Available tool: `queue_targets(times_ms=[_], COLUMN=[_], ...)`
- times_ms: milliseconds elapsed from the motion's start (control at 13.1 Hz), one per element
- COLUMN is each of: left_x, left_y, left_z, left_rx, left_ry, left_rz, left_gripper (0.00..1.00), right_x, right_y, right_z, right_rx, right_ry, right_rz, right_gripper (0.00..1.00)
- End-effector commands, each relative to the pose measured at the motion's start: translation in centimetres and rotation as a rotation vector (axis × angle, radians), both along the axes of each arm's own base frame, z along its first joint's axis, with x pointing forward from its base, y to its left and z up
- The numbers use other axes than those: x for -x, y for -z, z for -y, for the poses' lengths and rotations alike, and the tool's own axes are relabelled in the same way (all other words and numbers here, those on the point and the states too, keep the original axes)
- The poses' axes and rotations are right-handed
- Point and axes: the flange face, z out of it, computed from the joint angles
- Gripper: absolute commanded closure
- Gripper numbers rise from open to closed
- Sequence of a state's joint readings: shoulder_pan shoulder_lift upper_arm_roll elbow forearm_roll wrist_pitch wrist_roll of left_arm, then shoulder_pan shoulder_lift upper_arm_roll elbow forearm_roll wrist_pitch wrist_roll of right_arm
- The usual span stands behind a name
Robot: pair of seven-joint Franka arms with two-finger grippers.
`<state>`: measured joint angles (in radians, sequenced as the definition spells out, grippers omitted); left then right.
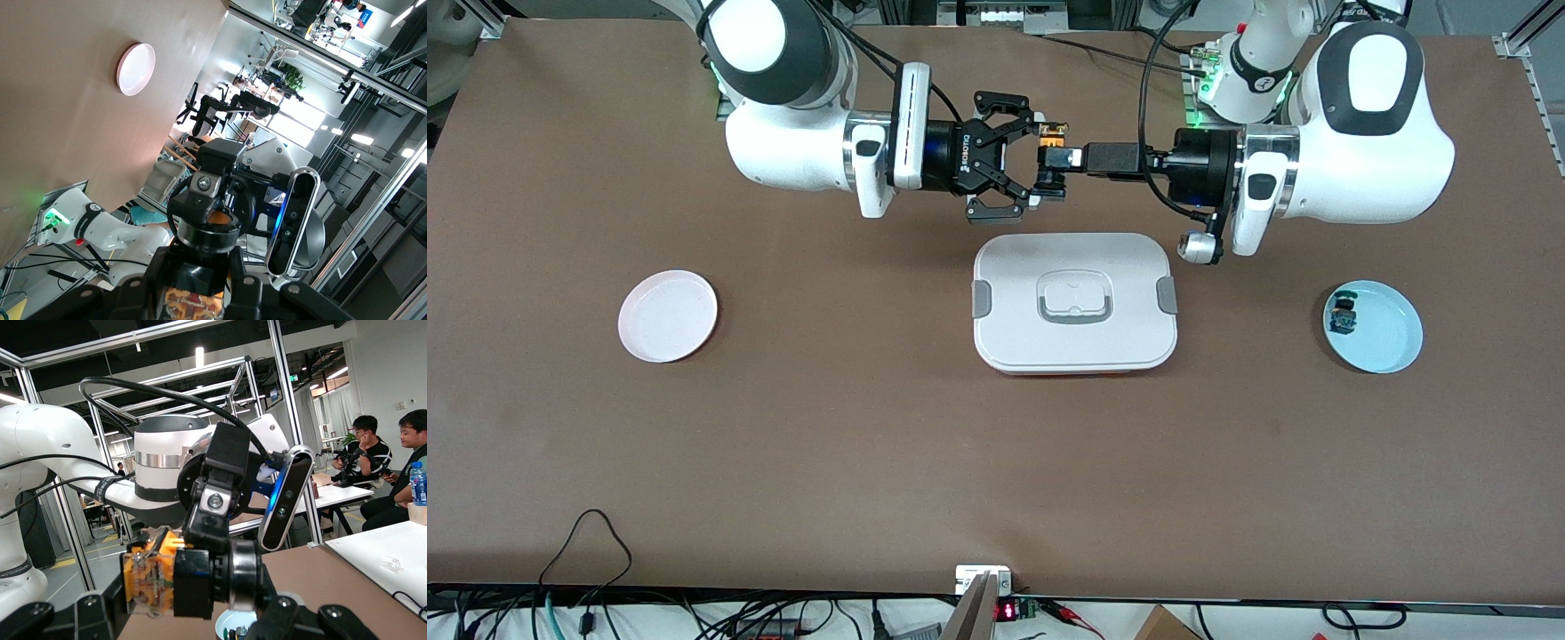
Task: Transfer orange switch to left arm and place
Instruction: 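Carry the switch above the box while the left gripper grasps it, then open the right gripper while the left gripper pulls the switch away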
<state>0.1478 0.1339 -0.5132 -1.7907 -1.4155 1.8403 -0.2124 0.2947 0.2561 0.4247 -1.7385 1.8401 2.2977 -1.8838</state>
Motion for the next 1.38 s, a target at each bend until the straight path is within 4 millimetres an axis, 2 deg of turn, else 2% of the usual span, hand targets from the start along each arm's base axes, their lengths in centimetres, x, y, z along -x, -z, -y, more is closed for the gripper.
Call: queue_targets(times_ms=[0,153,229,306,458,917,1069,1146,1299], left_x=[0.3,-0.1,-0.3,-0.6,-0.7,-1.0,-1.1,-1.2,-1.2], left_y=[-0.1,0.2,0.4,0.8,0.8,1.1,1.7,2.7,3.5], left_z=[0.0,-0.3,-0.4,-0.8,-1.5,-2.0,-3.8,-5.4,-8.6], left_rx=[0.014,0.017,0.018,0.02,0.029,0.034,0.023,-0.013,-0.097], left_ry=[-0.003,-0.008,-0.009,-0.015,-0.002,0.003,0.053,0.1,0.14], left_rz=[-0.006,-0.009,-0.013,-0.016,-0.012,-0.006,0.013,0.032,0.033], left_gripper=[1.0,1.0,1.0,1.0,1.0,1.0,1.0,1.0,1.0], right_x=[0.2,0.2,0.3,0.2,0.5,0.5,0.2,-0.2,-0.7], right_y=[-0.1,0.0,-0.1,-0.2,-0.6,-0.5,-0.5,-0.5,0.0], right_z=[-0.3,-0.3,-0.4,-0.3,-0.6,-0.6,-0.2,0.4,1.3], right_rx=[-0.009,-0.008,-0.012,-0.024,-0.061,-0.062,-0.06,-0.059,-0.051], right_ry=[0.011,0.011,0.009,0.016,0.027,0.026,0.034,0.045,0.059], right_rz=[0.019,0.017,0.01,-0.004,-0.026,-0.034,-0.032,-0.031,-0.031], right_gripper=[0.96,0.93,0.82,0.63,0.0,0.0,0.0,0.0,0.0])
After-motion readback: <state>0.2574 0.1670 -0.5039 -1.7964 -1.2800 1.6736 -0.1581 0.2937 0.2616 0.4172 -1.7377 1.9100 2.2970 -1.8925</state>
